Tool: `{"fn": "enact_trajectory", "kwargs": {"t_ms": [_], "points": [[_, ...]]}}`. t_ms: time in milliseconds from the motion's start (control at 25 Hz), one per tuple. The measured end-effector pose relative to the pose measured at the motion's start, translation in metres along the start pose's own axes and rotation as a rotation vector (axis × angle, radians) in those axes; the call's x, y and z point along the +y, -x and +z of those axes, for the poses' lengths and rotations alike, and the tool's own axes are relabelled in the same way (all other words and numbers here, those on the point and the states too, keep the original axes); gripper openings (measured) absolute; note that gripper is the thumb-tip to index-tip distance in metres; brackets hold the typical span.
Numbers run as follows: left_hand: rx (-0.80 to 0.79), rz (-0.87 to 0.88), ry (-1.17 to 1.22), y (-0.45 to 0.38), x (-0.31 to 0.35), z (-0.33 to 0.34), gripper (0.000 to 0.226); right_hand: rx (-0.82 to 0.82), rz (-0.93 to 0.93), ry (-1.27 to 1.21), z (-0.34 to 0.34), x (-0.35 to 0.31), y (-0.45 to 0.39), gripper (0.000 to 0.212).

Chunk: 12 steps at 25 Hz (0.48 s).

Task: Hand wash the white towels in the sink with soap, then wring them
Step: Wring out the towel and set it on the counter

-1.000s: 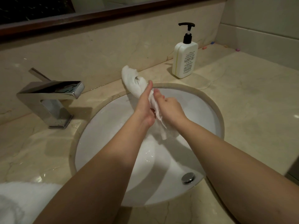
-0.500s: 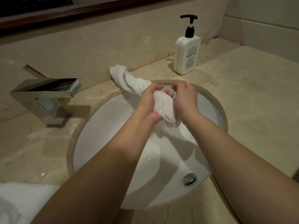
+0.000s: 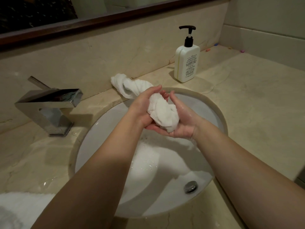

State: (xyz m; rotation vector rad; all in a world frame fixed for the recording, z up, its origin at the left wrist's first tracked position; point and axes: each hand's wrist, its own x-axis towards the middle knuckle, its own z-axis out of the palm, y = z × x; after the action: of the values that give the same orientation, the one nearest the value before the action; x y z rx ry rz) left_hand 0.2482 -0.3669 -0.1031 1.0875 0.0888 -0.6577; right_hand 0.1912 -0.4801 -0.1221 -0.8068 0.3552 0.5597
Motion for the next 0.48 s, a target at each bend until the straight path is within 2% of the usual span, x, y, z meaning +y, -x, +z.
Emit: {"fn": "enact_trajectory", "kwargs": {"t_ms": [120,160,240,320,360,480], "points": [[0.149,0.037,-0.314,-0.008,-0.003,0.001,0.058,0.028,-0.025,0.135,0.005,0.001,0.004,0.057],[0.192,0.043,-0.356,-0.011,-0.003,-0.001,0.06,0.035,-0.031,0.214,0.006,0.002,0.003,0.054],[0.215,0.03,-0.33,-0.017,-0.002,-0.01,0.047,0.051,-0.048,0.348,0.006,0.004,0.0,0.046],[0.132,0.031,-0.202,-0.022,-0.002,-0.023,0.039,0.113,-0.082,0.398,0.004,0.003,-0.001,0.036],[0.061,0.044,-0.126,-0.024,-0.004,-0.031,0.044,0.137,-0.097,0.389,0.004,0.001,0.0,0.033],[-0.043,0.064,-0.071,-0.032,-0.011,-0.042,0.08,0.087,-0.088,0.289,0.003,-0.002,0.002,0.032]]}}
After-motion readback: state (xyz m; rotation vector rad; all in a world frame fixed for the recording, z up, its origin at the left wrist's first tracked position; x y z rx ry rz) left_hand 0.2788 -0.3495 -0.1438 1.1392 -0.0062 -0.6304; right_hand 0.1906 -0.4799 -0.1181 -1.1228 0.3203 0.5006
